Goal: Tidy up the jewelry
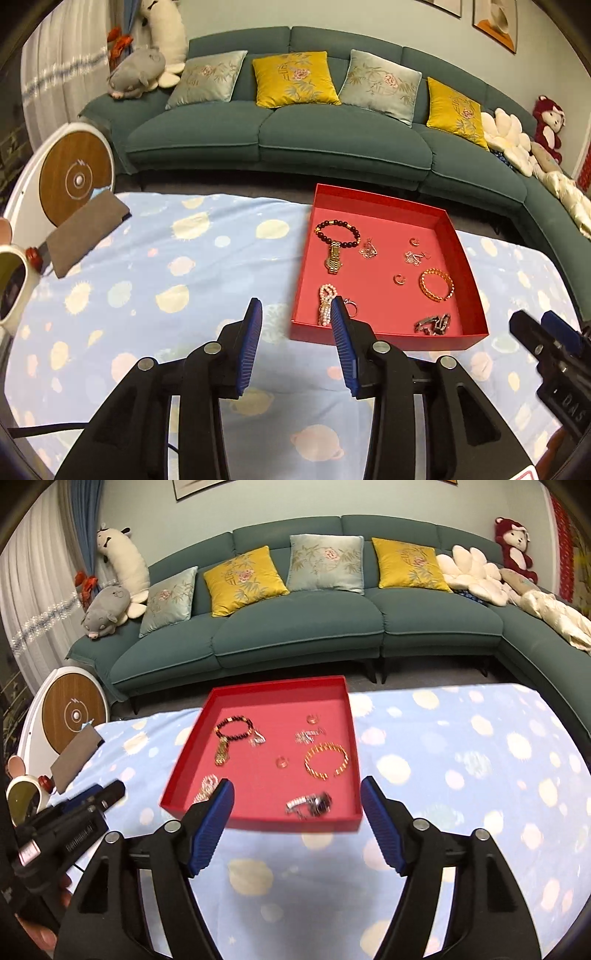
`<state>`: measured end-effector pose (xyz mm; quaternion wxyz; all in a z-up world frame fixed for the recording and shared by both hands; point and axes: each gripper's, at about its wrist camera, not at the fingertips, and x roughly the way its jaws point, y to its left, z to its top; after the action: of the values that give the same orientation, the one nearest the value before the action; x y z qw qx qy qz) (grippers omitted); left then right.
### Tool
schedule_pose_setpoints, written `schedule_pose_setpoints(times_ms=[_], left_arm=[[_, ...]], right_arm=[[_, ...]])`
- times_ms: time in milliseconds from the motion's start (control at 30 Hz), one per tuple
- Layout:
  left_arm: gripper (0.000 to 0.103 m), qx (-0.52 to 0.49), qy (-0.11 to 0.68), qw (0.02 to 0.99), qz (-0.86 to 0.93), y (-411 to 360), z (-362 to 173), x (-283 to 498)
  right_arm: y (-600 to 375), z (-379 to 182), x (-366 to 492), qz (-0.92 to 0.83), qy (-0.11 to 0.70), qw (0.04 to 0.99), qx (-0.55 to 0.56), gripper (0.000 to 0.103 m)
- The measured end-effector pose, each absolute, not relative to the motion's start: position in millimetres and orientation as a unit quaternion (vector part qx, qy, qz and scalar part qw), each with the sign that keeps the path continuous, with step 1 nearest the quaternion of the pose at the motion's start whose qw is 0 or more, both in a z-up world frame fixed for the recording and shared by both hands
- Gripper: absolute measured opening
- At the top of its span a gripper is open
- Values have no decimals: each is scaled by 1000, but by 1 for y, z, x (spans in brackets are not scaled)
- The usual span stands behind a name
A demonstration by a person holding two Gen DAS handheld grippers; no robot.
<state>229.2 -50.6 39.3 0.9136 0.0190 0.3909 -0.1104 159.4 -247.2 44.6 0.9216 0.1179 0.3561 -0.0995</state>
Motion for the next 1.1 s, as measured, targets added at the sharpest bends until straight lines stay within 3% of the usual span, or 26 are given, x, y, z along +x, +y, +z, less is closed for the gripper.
schedule_pose_setpoints(times_ms=[67,100,167,300,1100], left_arm=[[57,21,373,920,-117,-55,41,222],[61,26,363,924,-117,-59,40,218],[62,42,352,928,-117,-66,38,214],[62,54,359,923,-126,-80,30,212],[68,75,376,916,-117,-97,15,204]], right_arm=[[-245,45,158,-99,356,924,97,71],[-242,45,156,-104,351,927,81,73],[-238,44,152,-121,338,932,38,83],[-240,39,150,-145,330,933,-9,83],[-244,19,148,-142,361,922,4,89]])
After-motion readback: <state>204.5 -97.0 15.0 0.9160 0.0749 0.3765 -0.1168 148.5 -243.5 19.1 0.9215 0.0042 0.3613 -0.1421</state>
